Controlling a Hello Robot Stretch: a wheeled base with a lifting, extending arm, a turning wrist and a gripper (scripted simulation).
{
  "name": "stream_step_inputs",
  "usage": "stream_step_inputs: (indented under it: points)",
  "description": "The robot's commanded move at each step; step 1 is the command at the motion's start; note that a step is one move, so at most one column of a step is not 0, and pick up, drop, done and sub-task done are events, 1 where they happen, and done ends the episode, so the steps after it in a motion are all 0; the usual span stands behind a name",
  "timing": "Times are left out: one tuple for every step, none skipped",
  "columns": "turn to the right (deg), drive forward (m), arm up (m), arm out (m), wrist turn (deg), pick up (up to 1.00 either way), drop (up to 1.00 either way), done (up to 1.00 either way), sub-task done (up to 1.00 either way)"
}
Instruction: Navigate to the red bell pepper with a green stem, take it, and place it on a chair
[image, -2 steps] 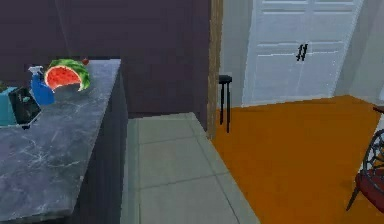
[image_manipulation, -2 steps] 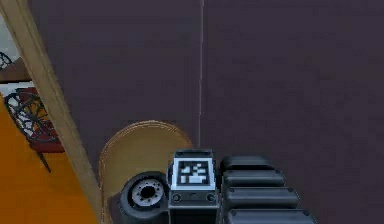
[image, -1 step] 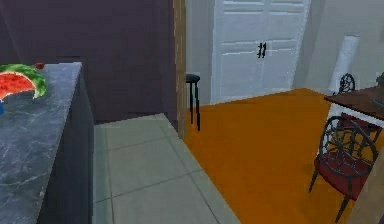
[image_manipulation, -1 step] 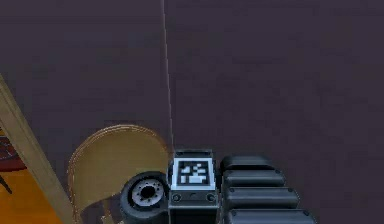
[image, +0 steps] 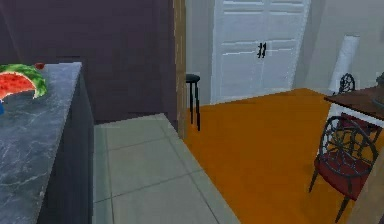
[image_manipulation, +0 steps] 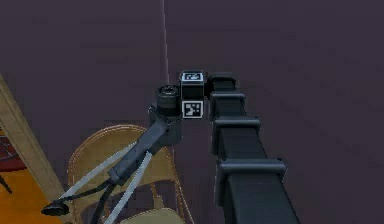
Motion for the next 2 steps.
stream_step_inputs:
  points:
    - [0.0, 0.00, 0.00, 0.00, 45.0, 0.00, 0.00, 0.00, 0.00]
    - [0.0, 0.00, 0.00, 0.00, 39.0, 0.00, 0.00, 0.00, 0.00]
